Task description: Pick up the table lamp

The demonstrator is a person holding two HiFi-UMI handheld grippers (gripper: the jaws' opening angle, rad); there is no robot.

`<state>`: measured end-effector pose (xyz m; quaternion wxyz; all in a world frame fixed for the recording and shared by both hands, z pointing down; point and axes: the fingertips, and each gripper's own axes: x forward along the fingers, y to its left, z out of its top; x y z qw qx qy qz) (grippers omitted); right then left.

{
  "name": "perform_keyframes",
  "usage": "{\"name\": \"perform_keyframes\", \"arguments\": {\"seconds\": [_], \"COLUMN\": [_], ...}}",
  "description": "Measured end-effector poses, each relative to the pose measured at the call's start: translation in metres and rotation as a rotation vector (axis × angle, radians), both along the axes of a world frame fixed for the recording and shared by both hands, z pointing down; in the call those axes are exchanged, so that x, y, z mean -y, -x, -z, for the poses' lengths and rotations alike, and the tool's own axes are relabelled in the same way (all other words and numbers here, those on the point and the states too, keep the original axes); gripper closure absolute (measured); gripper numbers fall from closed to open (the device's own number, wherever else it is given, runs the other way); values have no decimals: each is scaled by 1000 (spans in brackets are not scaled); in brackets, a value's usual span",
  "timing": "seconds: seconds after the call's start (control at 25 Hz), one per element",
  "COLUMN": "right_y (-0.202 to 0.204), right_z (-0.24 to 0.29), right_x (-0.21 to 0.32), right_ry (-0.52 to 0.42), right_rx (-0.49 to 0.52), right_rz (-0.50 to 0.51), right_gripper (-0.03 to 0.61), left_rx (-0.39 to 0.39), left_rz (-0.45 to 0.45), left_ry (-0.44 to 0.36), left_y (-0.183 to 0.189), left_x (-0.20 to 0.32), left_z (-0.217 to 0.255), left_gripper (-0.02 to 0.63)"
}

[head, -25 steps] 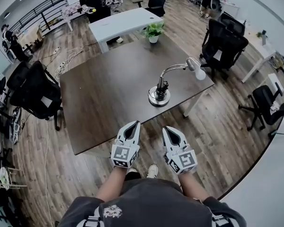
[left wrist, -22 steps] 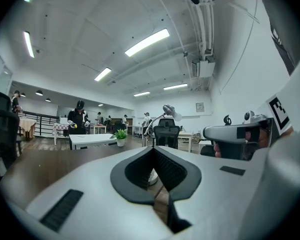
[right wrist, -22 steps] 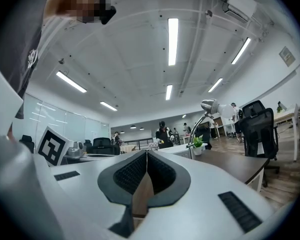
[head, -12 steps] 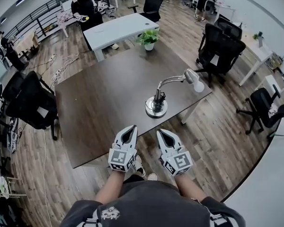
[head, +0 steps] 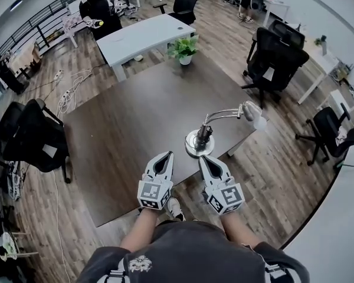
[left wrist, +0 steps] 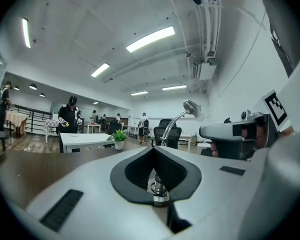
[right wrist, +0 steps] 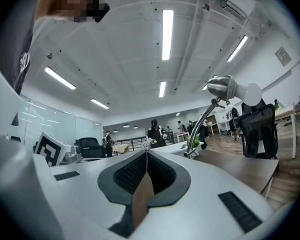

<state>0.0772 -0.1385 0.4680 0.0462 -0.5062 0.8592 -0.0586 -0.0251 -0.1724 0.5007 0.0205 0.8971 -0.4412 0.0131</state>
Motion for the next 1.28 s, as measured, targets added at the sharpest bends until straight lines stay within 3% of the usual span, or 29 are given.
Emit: {"name": "perform_keyframes", "arguments": {"seconds": [0.36, 0.68, 1.28], "right_y": [-5, -26, -46], "right_z": [-19, -28, -60], "right_x": [51, 72, 103], "right_ry": [37, 49, 73], "right_rx": [-21, -79, -154], "right_rz": [-85, -171, -131], "right_gripper": [551, 551, 549], "left_rx": [-27, -44, -5], "left_rz": [-69, -142, -109], "left_ry": [38, 54, 94], "left_y": [3, -17, -47], "left_x": [52, 72, 111], "left_z": [-16, -21, -38], "left_gripper": [606, 606, 606]}}
